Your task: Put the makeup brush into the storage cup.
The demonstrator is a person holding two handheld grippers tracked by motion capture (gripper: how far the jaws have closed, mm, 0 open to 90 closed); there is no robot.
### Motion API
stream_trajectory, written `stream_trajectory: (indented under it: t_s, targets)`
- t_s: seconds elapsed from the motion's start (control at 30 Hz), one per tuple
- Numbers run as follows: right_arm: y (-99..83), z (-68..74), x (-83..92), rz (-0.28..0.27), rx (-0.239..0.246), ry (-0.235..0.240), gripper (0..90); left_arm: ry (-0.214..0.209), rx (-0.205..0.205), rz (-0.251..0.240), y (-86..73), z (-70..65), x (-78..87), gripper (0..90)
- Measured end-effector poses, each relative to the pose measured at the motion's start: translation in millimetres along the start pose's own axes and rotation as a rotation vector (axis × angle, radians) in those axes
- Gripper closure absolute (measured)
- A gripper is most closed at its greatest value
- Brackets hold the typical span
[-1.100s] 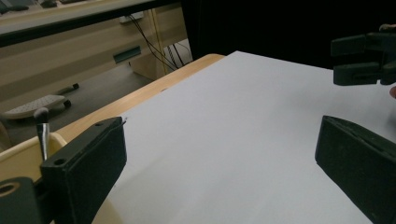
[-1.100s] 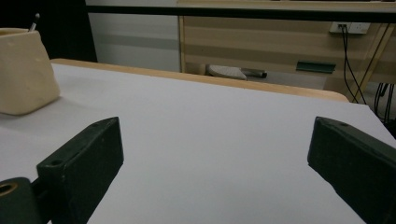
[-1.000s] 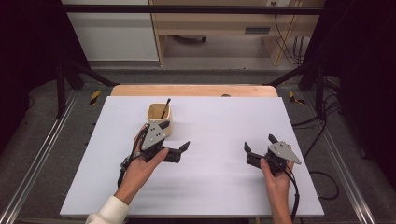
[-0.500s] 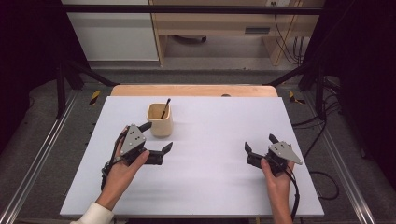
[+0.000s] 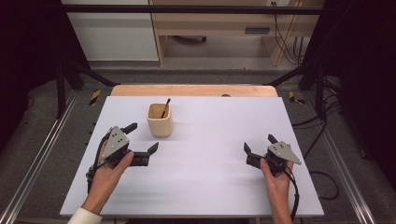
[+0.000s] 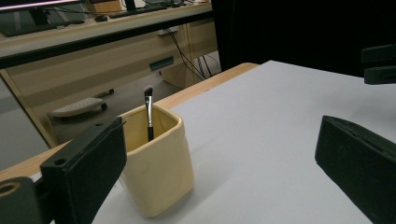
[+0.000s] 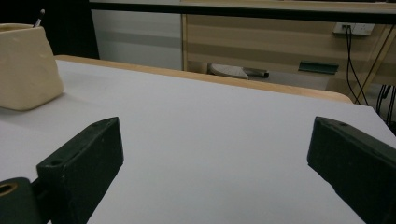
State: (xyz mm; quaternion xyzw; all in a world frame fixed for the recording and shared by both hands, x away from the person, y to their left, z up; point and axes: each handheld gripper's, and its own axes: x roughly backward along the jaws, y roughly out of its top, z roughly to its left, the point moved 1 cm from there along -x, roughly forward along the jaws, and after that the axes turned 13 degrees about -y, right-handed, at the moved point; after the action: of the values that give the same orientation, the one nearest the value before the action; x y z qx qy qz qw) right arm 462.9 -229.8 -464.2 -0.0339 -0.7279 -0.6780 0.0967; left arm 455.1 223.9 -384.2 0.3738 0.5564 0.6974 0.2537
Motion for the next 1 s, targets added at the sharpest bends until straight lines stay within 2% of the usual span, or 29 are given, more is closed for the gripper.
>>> stream_trajectory:
  t_s: [0.5,0.7,0.83,1.0]
  targets:
    - [0.0,1.4,0.7,-0.002,0.009,0.011,3.6,0.041,0.02,-0.028,-7.2,8.5,30.0,1.9]
    - [0.2,3.4,1.3,0.003,0.004,0.019,3.7,0.066,0.014,-0.047,-13.5,11.7,45.3,1.8]
    - [2.3,5.3,0.5,0.007,-0.006,0.031,4.0,0.075,-0.013,-0.061,-17.1,14.2,56.9,1.8]
    - [8.8,8.1,3.7,0.027,0.045,0.044,4.6,0.085,-0.01,-0.078,-24.3,17.8,68.9,1.8]
